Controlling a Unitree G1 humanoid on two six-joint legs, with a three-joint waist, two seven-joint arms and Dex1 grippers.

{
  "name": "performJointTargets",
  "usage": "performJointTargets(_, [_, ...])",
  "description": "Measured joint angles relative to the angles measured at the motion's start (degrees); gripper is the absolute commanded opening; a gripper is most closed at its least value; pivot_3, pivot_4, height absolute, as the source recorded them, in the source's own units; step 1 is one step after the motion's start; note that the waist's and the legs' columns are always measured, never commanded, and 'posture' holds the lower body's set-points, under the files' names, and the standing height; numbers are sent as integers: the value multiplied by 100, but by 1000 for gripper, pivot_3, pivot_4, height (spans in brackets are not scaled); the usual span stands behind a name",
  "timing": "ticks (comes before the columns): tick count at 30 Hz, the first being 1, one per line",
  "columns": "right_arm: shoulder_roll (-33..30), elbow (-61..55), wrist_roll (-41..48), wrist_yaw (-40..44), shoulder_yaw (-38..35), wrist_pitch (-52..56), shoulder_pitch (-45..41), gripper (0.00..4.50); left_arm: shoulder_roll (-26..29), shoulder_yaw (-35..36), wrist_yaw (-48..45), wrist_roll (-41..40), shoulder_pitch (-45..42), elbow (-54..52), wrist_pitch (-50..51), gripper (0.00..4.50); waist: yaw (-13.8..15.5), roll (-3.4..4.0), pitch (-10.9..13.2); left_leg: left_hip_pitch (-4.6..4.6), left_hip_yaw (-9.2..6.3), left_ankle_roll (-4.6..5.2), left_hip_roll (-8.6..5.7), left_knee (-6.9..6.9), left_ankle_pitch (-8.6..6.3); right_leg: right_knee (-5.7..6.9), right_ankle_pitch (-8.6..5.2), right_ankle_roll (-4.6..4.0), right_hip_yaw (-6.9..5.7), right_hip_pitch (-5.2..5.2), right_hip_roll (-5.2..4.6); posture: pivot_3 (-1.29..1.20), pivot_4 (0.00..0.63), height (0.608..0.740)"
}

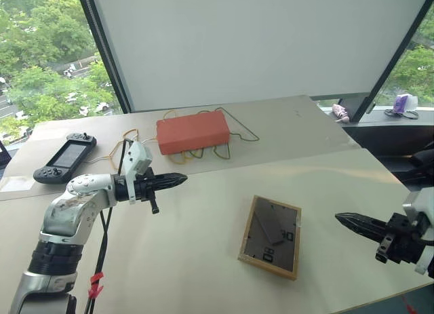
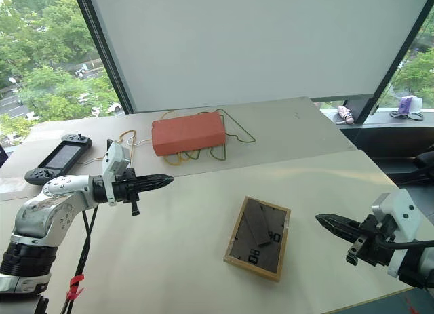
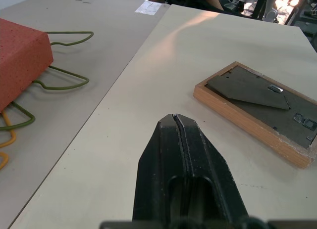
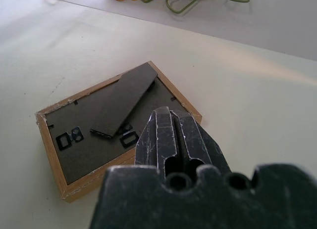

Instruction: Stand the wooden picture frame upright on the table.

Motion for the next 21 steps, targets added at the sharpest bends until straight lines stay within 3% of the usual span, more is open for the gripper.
performJointTargets(3, [-89, 25, -182, -112, 94, 42, 57, 80, 41, -273, -153, 241, -14, 14, -238, 0, 3, 1, -1, 3, 0, -2, -1, 1, 1, -1, 0, 0, 0, 4, 0, 0, 150, 740])
performJointTargets(8, [-683, 168, -980, -500, 698, 699, 454, 80, -210, -2168, -1169, 1560, -360, 701, -1559, 0, 115, 0, -2, -6, 2, -3, -9, 4, 1, -11, 0, -3, 4, 5, -6, 0, 150, 740])
performJointTargets(13, [-1101, 322, -1541, -752, 1187, 1005, 345, 80, -726, -2648, -1511, 2139, -921, 1525, -2444, 0, 121, -3, -1, -5, 3, 3, -8, 10, -2, -14, 0, -3, 4, 12, -6, 0, 150, 740])
performJointTargets(21, [-728, 398, -2343, -1488, 3580, 1299, -1499, 80, -1320, -3122, -1714, 2632, -1096, 1963, -3045, 0, 18, -11, -2, -3, 2, -8, -6, 15, 5, -12, 2, 0, 4, 10, -3, 0, 150, 740])
